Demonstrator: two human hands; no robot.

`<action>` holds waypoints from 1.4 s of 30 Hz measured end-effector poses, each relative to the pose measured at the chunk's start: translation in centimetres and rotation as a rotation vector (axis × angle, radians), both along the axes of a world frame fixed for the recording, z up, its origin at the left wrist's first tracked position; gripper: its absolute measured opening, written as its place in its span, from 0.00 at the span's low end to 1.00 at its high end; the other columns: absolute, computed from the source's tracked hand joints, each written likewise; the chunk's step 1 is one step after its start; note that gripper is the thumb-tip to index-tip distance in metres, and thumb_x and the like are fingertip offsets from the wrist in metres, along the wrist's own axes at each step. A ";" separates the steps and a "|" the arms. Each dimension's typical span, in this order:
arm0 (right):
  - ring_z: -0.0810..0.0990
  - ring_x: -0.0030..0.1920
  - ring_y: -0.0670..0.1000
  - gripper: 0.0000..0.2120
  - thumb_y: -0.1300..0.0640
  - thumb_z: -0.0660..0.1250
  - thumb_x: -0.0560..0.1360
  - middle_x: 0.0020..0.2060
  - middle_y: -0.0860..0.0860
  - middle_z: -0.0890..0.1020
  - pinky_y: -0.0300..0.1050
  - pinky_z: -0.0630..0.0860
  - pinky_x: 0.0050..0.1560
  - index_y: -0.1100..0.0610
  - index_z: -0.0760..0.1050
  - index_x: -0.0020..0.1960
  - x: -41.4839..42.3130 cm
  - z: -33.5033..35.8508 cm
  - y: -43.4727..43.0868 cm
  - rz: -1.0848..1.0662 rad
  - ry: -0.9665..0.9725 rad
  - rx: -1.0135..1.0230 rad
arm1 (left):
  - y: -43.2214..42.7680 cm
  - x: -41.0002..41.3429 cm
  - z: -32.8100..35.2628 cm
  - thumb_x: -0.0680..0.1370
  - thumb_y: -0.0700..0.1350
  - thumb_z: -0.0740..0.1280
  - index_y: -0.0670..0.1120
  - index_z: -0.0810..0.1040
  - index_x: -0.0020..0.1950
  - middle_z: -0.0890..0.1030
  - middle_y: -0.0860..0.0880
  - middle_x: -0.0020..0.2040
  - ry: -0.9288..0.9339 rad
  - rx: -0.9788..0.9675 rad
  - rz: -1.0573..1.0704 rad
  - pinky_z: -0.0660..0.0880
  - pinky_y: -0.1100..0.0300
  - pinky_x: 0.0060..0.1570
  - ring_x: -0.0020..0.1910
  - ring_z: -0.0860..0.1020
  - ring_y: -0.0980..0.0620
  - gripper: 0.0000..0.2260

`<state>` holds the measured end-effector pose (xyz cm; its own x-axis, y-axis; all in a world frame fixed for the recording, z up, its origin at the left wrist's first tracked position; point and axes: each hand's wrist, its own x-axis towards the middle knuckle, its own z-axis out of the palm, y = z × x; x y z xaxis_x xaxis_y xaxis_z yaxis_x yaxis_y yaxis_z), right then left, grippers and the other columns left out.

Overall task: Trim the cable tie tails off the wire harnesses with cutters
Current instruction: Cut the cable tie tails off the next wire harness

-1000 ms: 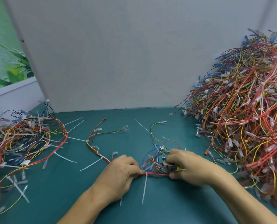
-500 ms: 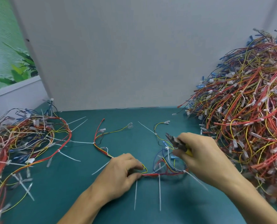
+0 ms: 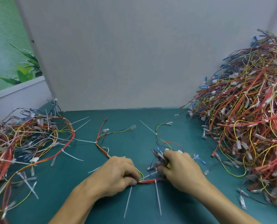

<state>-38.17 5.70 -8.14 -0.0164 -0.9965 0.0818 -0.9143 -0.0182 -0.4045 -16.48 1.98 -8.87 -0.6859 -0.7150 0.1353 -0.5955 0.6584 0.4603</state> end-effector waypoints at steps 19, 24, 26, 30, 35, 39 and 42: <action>0.65 0.45 0.52 0.17 0.44 0.66 0.75 0.35 0.44 0.69 0.49 0.66 0.38 0.50 0.61 0.38 -0.4 0.5 0.2 0.035 0.002 0.069 | -2.9 2.0 -1.6 0.75 0.46 0.69 0.54 0.77 0.64 0.77 0.61 0.62 0.051 -0.099 0.447 0.66 0.56 0.65 0.64 0.72 0.57 0.18; 0.68 0.43 0.53 0.18 0.42 0.66 0.75 0.35 0.46 0.71 0.49 0.67 0.39 0.52 0.64 0.37 -0.5 0.9 0.4 0.074 -0.019 0.066 | -3.0 2.4 -1.8 0.79 0.47 0.64 0.55 0.74 0.67 0.74 0.62 0.66 0.015 -0.124 0.399 0.64 0.56 0.68 0.67 0.69 0.58 0.16; 0.73 0.41 0.50 0.16 0.42 0.67 0.74 0.35 0.48 0.77 0.45 0.70 0.40 0.53 0.71 0.39 -1.2 1.8 0.5 0.113 -0.085 0.063 | -3.0 2.5 -1.8 0.80 0.46 0.63 0.55 0.74 0.68 0.75 0.61 0.65 0.013 -0.142 0.393 0.64 0.56 0.67 0.66 0.70 0.57 0.16; 0.74 0.30 0.39 0.07 0.43 0.69 0.74 0.34 0.45 0.81 0.38 0.72 0.34 0.45 0.78 0.43 -4.0 4.2 1.1 0.096 -0.381 -0.051 | -3.0 2.5 -1.7 0.79 0.47 0.64 0.54 0.67 0.72 0.76 0.60 0.63 0.045 -0.151 0.429 0.63 0.56 0.66 0.65 0.71 0.55 0.21; 0.84 0.42 0.49 0.19 0.40 0.62 0.70 0.39 0.50 0.85 0.58 0.78 0.55 0.55 0.77 0.43 -6.5 5.4 1.2 0.022 -0.696 -0.086 | -2.6 2.2 -0.9 0.80 0.46 0.62 0.48 0.66 0.73 0.76 0.52 0.65 0.040 -0.203 0.520 0.62 0.55 0.68 0.66 0.71 0.51 0.21; 0.80 0.35 0.52 0.27 0.34 0.58 0.68 0.32 0.53 0.78 0.57 0.77 0.49 0.60 0.69 0.43 -7.3 5.3 1.1 -0.078 -0.725 -0.126 | -0.8 0.3 1.6 0.75 0.45 0.65 0.42 0.80 0.58 0.82 0.47 0.53 0.125 -0.492 0.476 0.71 0.51 0.56 0.53 0.78 0.44 0.14; 0.70 0.35 0.52 0.20 0.40 0.67 0.73 0.35 0.54 0.71 0.52 0.71 0.41 0.56 0.66 0.46 -8.1 4.5 0.7 -0.155 -0.620 0.002 | 1.6 -3.0 3.6 0.73 0.46 0.66 0.43 0.83 0.47 0.81 0.48 0.44 0.196 -0.711 0.247 0.72 0.54 0.45 0.42 0.78 0.46 0.09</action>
<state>-46.31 6.41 -3.67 -0.2041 -0.9789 0.0090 -0.5023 0.0968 -0.8593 -19.44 3.59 -5.25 -0.4344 -0.5397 0.7211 -0.7146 0.6939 0.0888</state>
